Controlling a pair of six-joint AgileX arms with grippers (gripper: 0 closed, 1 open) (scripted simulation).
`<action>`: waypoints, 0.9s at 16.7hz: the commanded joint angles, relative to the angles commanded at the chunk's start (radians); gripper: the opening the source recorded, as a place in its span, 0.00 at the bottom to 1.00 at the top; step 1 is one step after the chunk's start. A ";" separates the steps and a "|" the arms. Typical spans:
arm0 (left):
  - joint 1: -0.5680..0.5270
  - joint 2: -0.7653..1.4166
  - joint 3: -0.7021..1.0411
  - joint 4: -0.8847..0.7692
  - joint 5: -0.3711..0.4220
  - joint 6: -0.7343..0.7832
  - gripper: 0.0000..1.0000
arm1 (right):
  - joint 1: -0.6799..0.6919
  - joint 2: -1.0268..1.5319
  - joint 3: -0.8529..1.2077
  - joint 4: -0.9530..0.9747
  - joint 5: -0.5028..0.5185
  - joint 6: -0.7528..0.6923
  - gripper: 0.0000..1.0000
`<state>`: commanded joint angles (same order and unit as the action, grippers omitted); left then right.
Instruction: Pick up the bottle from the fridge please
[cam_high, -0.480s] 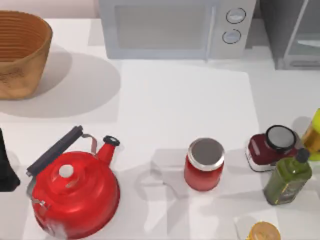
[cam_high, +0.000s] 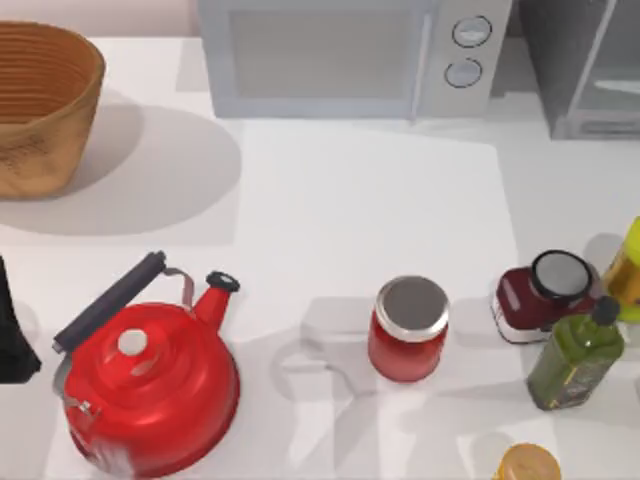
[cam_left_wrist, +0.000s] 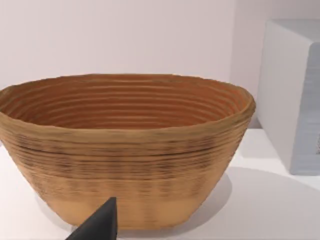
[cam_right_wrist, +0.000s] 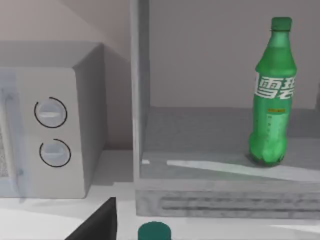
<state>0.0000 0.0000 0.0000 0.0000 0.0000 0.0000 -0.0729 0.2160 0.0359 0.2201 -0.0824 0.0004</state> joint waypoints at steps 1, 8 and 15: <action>0.000 0.000 0.000 0.000 0.000 0.000 1.00 | -0.022 0.073 0.009 0.071 -0.023 0.000 1.00; 0.000 0.000 0.000 0.000 0.000 0.000 1.00 | -0.215 0.770 0.065 0.671 -0.207 0.008 1.00; 0.000 0.000 0.000 0.000 0.000 0.000 1.00 | -0.389 1.358 0.114 1.175 -0.366 0.017 1.00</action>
<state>0.0000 0.0000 0.0000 0.0000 0.0000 0.0000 -0.4623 1.5739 0.1497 1.3954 -0.4488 0.0169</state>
